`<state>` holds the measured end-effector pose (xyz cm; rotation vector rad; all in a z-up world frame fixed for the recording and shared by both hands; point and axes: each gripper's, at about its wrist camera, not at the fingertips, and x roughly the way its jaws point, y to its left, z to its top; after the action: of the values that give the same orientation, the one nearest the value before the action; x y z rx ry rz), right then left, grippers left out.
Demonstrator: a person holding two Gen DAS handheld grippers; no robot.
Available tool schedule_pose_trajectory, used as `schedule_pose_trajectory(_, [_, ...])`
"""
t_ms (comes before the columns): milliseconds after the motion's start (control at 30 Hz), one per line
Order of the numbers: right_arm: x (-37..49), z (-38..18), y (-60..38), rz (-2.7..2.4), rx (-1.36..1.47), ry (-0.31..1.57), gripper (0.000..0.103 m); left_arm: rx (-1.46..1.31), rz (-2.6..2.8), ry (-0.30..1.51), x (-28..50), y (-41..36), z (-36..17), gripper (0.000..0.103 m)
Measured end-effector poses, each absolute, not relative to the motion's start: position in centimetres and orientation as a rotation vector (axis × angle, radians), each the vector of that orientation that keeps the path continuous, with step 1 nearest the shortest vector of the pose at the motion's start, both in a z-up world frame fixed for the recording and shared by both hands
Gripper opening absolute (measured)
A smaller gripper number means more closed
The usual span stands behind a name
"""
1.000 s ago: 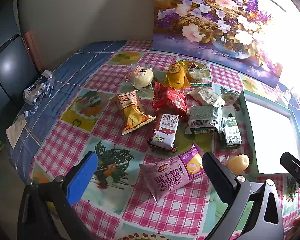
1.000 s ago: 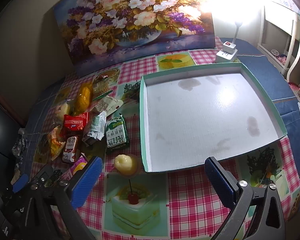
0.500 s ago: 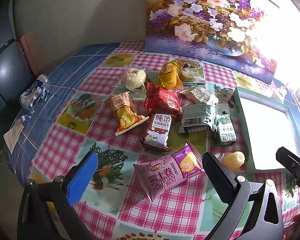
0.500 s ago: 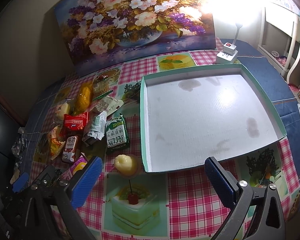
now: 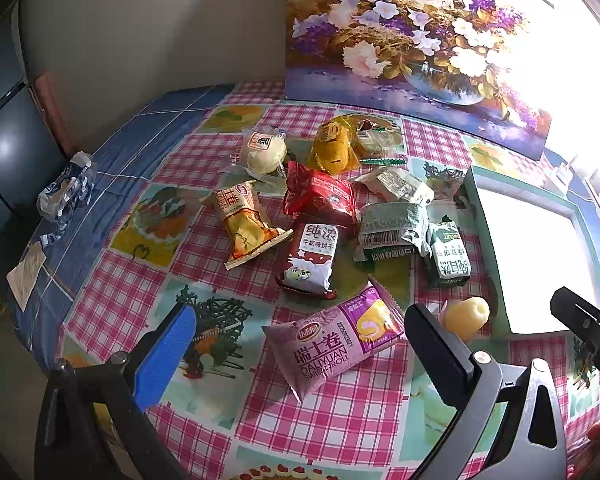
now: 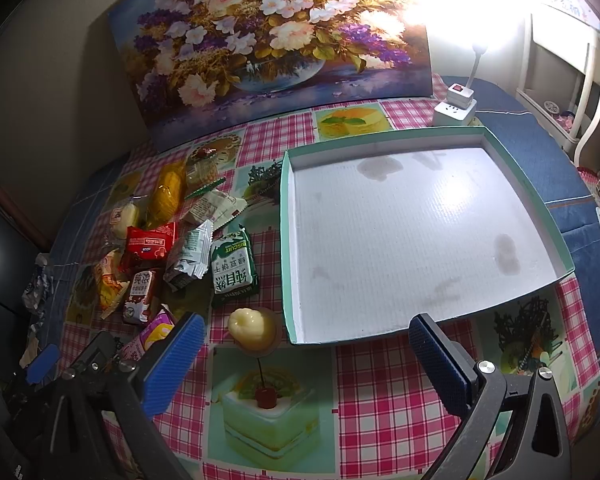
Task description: Organize snacks
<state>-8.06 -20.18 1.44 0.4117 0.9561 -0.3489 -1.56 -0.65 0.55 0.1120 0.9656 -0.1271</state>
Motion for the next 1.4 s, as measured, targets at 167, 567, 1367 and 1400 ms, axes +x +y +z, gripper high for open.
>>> schedule_pose_trajectory(167, [-8.1, 1.4, -20.2, -0.349, 0.411, 0.957, 0.103, 0.113, -0.127, 0.967, -1.5, -0.6, 0.5, 0.103])
schedule_pose_trajectory(567, [-8.1, 1.4, -20.2, -0.35, 0.411, 0.956, 0.103, 0.115, -0.122, 0.973, -1.6, -0.6, 0.2, 0.103])
schedule_pose_trajectory(1367, [-8.0, 1.5, -20.0, -0.362, 0.394, 0.959, 0.103, 0.111, -0.127, 1.022, -1.1, -0.6, -0.5, 0.103])
schedule_pose_trajectory(1400, [-8.0, 1.5, -19.9, -0.364, 0.388, 0.958, 0.103, 0.107, -0.129, 1.026, -1.1, -0.5, -0.6, 0.103])
